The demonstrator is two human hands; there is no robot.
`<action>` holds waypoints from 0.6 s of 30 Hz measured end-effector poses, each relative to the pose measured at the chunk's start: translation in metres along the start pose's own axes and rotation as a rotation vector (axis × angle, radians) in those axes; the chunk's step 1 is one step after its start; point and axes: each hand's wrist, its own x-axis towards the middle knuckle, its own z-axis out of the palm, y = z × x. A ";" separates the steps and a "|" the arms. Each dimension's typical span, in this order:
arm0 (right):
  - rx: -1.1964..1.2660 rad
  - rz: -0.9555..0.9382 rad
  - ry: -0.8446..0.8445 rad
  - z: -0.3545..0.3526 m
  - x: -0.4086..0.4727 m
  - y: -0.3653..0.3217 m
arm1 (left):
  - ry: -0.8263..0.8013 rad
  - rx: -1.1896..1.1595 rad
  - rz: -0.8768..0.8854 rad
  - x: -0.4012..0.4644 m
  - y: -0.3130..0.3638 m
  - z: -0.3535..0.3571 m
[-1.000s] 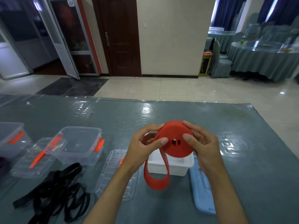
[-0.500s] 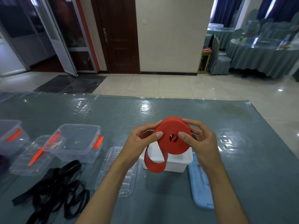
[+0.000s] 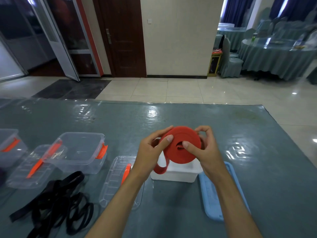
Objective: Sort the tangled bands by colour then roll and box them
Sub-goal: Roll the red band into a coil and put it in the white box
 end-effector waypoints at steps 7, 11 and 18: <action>-0.069 -0.004 -0.008 0.000 0.009 0.015 | 0.130 -0.101 -0.025 -0.008 -0.026 0.007; 0.014 0.025 0.181 0.009 0.011 0.034 | 0.152 -0.131 -0.114 -0.010 -0.041 0.008; 0.028 0.065 0.362 0.019 0.018 0.061 | 0.337 -0.156 -0.165 0.000 -0.055 0.019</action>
